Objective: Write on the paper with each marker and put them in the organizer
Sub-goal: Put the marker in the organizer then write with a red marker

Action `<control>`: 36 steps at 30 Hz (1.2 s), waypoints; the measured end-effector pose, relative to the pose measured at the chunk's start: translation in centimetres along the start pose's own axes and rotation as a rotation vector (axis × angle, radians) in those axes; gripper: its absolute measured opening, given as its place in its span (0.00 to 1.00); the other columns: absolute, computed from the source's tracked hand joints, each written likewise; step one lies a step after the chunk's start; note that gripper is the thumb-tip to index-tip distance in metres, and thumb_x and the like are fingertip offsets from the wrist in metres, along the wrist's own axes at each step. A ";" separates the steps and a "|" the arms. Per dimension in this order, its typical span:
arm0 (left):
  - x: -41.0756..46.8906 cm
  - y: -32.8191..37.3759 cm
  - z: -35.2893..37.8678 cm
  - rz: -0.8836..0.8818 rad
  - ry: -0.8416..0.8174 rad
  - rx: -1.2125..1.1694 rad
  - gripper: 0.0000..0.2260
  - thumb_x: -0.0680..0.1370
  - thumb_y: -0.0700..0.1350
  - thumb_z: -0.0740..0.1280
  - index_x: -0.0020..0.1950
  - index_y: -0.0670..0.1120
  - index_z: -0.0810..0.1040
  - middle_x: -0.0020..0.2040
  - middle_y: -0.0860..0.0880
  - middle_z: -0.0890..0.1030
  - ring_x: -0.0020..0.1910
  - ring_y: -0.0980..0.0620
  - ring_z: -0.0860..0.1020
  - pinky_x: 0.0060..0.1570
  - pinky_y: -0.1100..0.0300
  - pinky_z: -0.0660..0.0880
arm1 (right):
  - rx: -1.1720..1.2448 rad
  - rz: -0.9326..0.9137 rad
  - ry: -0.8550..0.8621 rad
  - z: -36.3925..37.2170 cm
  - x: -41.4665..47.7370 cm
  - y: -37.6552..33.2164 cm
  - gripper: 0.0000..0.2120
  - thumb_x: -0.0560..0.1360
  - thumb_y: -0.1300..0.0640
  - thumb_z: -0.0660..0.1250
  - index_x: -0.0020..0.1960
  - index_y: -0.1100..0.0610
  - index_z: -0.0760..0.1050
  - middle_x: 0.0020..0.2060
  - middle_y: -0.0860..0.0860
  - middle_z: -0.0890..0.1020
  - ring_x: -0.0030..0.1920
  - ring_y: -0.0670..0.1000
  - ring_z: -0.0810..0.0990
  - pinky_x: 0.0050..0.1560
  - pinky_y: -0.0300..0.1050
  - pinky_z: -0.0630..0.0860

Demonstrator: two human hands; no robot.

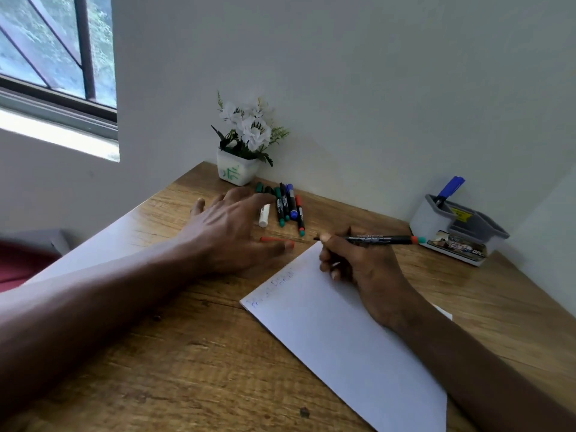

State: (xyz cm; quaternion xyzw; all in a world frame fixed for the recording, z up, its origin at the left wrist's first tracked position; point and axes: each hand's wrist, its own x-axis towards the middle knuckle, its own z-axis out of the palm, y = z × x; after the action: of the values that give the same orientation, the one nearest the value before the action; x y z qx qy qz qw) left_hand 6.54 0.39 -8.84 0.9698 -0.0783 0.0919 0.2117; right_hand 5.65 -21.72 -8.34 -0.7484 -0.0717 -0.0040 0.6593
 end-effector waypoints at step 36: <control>-0.4 0.6 0.7 0.363 -0.003 -0.588 0.06 0.76 0.43 0.76 0.53 0.48 0.87 0.44 0.55 0.87 0.43 0.54 0.86 0.44 0.56 0.84 | -0.016 -0.170 -0.191 -0.8 -0.3 -0.7 0.08 0.73 0.56 0.73 0.37 0.58 0.80 0.28 0.52 0.80 0.26 0.48 0.72 0.26 0.36 0.69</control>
State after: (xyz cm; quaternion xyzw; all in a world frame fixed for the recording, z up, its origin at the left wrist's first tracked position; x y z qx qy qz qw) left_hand 6.12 -0.42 -9.30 0.8377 -0.2731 0.1002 0.4622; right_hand 5.37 -22.45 -7.57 -0.7417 -0.1974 0.0107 0.6409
